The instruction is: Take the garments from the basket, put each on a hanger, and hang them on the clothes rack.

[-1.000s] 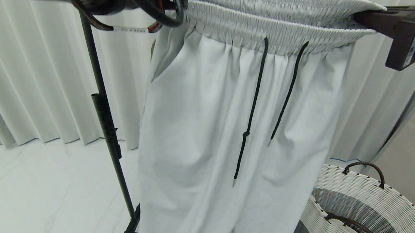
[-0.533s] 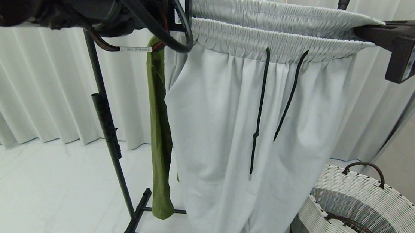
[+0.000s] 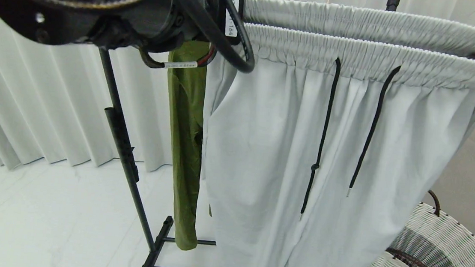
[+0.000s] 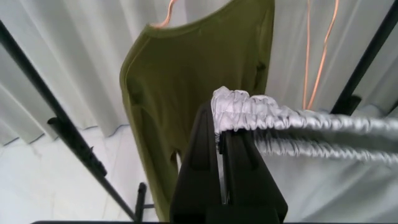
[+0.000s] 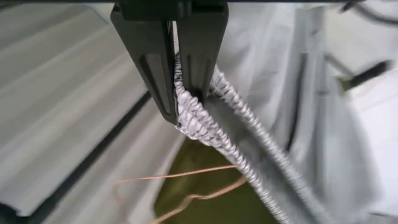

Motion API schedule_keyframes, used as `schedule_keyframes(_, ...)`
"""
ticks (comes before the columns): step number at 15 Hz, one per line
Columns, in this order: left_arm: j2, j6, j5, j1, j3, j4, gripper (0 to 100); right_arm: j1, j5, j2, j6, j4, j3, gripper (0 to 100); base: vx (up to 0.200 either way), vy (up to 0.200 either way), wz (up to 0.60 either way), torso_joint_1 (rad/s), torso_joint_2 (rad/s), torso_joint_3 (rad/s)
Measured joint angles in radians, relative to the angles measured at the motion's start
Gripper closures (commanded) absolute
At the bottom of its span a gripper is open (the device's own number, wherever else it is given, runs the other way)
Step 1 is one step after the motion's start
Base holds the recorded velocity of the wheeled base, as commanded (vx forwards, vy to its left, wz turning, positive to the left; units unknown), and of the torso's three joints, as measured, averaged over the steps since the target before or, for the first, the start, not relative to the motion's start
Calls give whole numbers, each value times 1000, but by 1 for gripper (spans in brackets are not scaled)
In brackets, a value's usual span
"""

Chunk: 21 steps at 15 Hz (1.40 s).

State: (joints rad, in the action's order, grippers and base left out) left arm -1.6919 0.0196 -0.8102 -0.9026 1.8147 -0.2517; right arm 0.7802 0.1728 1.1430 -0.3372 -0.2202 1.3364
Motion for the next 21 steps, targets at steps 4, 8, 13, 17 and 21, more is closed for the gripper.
schedule_keyframes(4,-70,-3,-2,0,97,-1,100,184,3,-73,28,-19,-78,100,0,0,0,0,0,0)
schedule_keyframes(8,-84,-1,-4,-1,103,-13,100,234,11,-92,27,-20,-101,100,0,0,0,0,0,0)
schedule_keyframes(13,-41,32,-4,-1,99,-116,100,88,24,-4,30,76,-51,100,0,0,0,0,0,0)
schedule_keyframes(17,28,82,16,0,50,-151,100,-1,23,152,31,230,19,100,0,0,0,0,0,0)
schedule_keyframes(21,172,56,247,-3,-137,-152,100,-14,20,236,31,273,41,100,0,0,0,0,0,0)
